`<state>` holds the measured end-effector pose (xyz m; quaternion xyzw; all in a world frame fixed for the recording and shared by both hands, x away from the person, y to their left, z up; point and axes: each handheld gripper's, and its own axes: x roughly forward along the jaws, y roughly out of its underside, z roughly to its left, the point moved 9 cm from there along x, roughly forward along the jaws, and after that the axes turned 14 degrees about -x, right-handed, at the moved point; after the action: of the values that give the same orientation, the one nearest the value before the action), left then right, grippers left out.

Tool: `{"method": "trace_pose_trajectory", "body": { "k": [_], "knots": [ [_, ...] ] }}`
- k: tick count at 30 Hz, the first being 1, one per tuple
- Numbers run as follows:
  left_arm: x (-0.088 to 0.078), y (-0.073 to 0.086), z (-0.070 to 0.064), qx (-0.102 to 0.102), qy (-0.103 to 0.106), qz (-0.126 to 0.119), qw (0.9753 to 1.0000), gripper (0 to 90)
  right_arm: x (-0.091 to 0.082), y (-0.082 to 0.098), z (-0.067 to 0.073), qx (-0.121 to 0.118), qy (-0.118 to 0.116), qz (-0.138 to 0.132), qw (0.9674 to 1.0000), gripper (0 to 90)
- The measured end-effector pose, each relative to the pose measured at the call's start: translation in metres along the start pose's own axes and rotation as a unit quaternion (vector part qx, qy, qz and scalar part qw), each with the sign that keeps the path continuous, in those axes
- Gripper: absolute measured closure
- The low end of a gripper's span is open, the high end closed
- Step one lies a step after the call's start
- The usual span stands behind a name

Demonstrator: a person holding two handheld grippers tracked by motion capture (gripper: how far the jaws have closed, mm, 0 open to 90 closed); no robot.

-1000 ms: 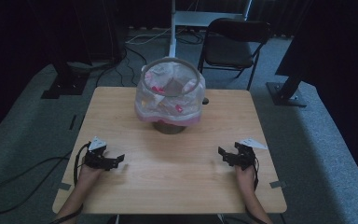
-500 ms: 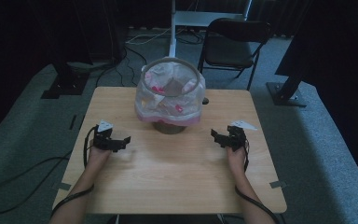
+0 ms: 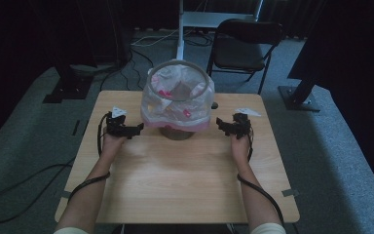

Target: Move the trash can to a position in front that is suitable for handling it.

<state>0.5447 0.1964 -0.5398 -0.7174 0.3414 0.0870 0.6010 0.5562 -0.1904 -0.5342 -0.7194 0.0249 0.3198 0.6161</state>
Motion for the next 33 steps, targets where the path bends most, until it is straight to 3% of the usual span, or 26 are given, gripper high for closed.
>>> {"method": "trace_pose_trajectory", "body": {
  "k": [6,13,19,20,22,24,33],
  "knots": [
    [0.013,-0.018,-0.004,-0.009,0.000,-0.005,1.0000,0.1,0.013,-0.020,-0.007,-0.011,0.014,0.009,0.9998,12.8],
    [0.026,-0.027,0.000,-0.010,-0.021,0.005,0.9997,0.1,0.021,-0.041,-0.017,-0.006,0.027,0.014,0.9995,12.7],
    [0.031,-0.045,0.003,-0.017,-0.030,0.002,0.9994,0.1,0.026,-0.061,-0.024,0.002,0.034,0.009,0.9994,12.8],
    [0.031,-0.048,0.003,-0.017,-0.033,0.005,0.9993,0.1,0.027,-0.068,-0.024,0.018,0.026,0.001,0.9995,12.8],
    [0.031,-0.056,0.000,-0.016,-0.033,-0.001,0.9993,0.1,0.028,-0.071,-0.025,0.029,0.020,-0.003,0.9994,12.8],
    [0.031,-0.063,-0.002,-0.006,-0.038,-0.004,0.9993,0.1,0.030,-0.081,-0.027,0.028,0.031,-0.004,0.9991,12.8],
    [0.035,-0.084,-0.011,-0.005,-0.041,-0.003,0.9991,0.1,0.043,-0.099,-0.015,0.011,0.029,0.001,0.9995,12.8]
  ]
}}
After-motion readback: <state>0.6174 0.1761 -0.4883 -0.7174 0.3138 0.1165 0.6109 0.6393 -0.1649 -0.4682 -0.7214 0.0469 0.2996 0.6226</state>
